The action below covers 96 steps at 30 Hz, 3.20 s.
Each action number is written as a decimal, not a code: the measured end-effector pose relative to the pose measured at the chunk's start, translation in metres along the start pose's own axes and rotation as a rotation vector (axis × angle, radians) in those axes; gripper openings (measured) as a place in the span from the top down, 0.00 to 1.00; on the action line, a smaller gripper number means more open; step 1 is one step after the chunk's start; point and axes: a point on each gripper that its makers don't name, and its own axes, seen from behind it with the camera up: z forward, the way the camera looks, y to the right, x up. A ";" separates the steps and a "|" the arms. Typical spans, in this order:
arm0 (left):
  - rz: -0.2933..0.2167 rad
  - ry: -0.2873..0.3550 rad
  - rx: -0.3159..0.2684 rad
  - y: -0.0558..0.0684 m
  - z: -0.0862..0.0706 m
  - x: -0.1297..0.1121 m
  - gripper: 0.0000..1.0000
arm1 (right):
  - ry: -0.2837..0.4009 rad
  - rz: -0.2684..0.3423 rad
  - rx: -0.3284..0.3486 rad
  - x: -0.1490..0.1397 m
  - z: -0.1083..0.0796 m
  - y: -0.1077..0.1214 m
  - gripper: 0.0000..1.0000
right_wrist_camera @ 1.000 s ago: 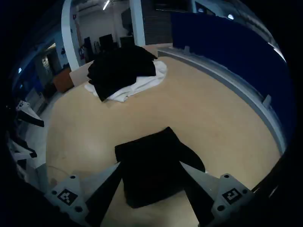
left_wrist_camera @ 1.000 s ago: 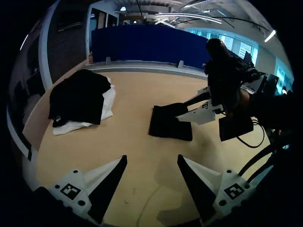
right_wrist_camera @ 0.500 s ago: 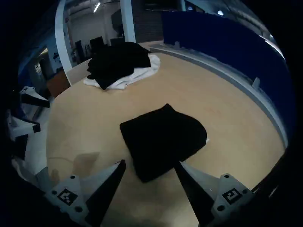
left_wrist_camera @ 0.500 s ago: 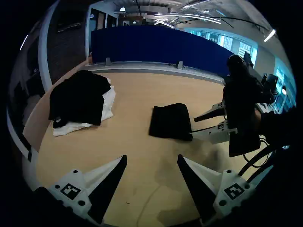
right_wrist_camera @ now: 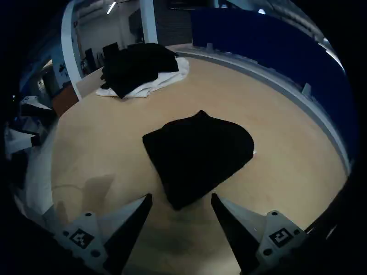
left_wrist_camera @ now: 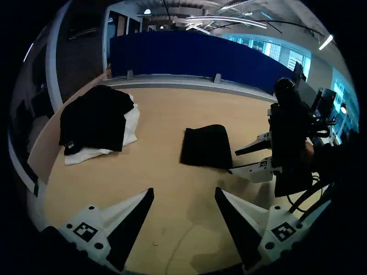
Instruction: Fold towel
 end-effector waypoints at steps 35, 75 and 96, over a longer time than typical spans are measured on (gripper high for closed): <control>0.007 0.002 0.022 -0.011 -0.014 -0.005 0.01 | 0.026 -0.019 0.009 0.011 -0.011 -0.002 0.93; -0.021 0.089 0.004 -0.008 -0.026 0.017 0.01 | 0.110 -0.354 -0.050 0.148 -0.127 0.030 0.93; 0.005 0.104 -0.025 0.003 -0.023 0.027 0.01 | 0.158 -0.272 -0.075 0.155 -0.163 0.054 0.93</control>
